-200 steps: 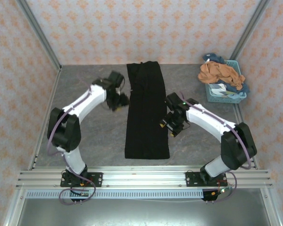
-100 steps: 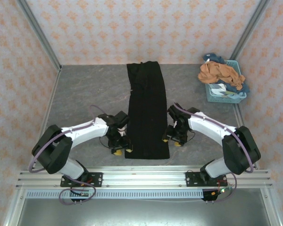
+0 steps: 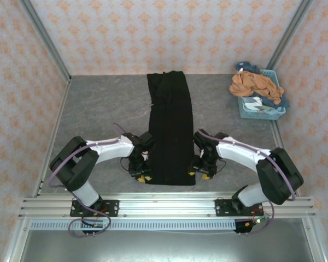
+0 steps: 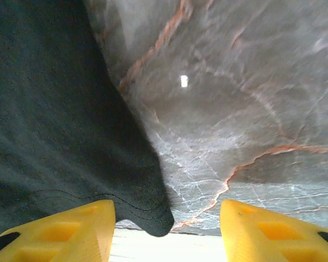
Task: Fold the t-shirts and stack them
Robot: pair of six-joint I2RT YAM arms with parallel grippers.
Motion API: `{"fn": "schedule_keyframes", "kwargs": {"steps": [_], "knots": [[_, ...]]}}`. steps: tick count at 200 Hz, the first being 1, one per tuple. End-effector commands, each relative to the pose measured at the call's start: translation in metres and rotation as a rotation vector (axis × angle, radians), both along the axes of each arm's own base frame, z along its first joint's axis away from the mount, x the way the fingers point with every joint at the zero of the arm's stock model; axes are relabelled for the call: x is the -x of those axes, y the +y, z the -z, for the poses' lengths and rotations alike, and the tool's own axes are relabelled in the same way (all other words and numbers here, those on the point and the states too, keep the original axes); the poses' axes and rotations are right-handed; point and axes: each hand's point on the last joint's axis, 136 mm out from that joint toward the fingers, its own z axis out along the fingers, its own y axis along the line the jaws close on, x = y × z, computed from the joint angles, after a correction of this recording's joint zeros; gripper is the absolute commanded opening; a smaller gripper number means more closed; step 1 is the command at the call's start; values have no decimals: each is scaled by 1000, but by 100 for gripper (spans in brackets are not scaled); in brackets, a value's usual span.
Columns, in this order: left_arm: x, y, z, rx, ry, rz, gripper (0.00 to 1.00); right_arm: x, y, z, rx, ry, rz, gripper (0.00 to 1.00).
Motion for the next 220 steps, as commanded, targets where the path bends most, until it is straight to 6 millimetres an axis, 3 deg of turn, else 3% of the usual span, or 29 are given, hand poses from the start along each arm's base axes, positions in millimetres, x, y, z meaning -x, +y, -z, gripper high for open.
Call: {"fn": "schedule_keyframes", "kwargs": {"steps": [1, 43, 74, 110, 132, 175, 220], "knots": [[1, -10, 12, 14, -11, 21, 19, 6, 4, 5, -7, 7, 23, 53], [2, -14, 9, 23, -24, 11, 13, 10, 11, 14, -12, 6, 48, 49], [1, -15, 7, 28, -29, 13, 7, 7, 17, 20, -12, 9, 64, 40], [10, -11, 3, 33, -17, 29, 0, 4, 11, 25, 31, 0, 90, 11], [25, -10, -2, 48, 8, 56, 0, 10, 0, 19, 76, 7, 104, 0], [55, -24, -9, 103, 36, 118, 0, 31, -9, 8, 100, 76, 79, 0], [52, -22, -13, 76, -21, 76, 0, 35, -6, -3, 83, 96, 96, 0]]}}
